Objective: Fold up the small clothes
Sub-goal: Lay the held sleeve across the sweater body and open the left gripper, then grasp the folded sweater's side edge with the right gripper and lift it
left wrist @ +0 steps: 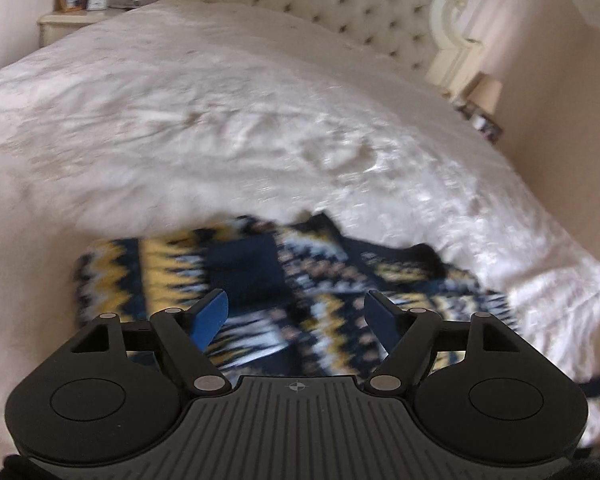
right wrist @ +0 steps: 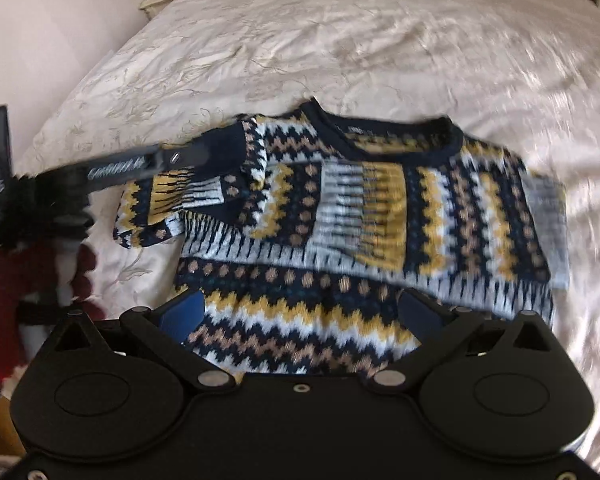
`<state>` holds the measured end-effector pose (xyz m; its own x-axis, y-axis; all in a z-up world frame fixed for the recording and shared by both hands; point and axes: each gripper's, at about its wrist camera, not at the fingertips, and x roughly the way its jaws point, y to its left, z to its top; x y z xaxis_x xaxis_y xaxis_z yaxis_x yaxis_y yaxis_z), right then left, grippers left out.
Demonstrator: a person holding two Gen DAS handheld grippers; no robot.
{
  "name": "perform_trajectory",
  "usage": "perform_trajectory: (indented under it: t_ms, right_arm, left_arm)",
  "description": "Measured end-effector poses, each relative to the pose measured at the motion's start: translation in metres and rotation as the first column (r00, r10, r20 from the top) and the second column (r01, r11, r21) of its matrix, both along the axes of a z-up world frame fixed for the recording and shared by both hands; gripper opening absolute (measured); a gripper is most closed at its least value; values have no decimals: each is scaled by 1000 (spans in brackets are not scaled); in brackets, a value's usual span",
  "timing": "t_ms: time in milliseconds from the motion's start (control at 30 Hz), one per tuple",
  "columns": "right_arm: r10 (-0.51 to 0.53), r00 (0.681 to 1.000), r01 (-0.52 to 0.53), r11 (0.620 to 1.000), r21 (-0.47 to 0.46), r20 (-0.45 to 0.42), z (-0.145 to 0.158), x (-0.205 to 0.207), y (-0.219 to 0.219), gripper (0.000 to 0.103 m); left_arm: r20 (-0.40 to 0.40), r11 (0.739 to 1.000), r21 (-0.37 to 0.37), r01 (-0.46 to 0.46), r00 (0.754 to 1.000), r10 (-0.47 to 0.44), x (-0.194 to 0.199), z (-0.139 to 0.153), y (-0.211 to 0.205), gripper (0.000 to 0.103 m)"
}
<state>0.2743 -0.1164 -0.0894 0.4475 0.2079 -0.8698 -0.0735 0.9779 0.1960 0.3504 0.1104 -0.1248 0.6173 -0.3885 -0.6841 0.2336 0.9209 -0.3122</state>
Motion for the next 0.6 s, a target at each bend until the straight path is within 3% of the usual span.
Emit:
perform_trajectory:
  t_ms: [233,467,600]
  right_arm:
    - [126,988,-121,991,-59,90,-3,45,33,102]
    - [258,961,-233,949,-215,99,-20,92,84,99]
    - [325,937,-268,904,-332,129,-29,110,115,91]
  left_arm:
    - [-58,983,97,-154,985,160,15,-16,51,74]
    - [-168,961,210,-182,961,219,30,-42,72,74]
    - [-222,964,182,-196,946,234,33,-59,86,74]
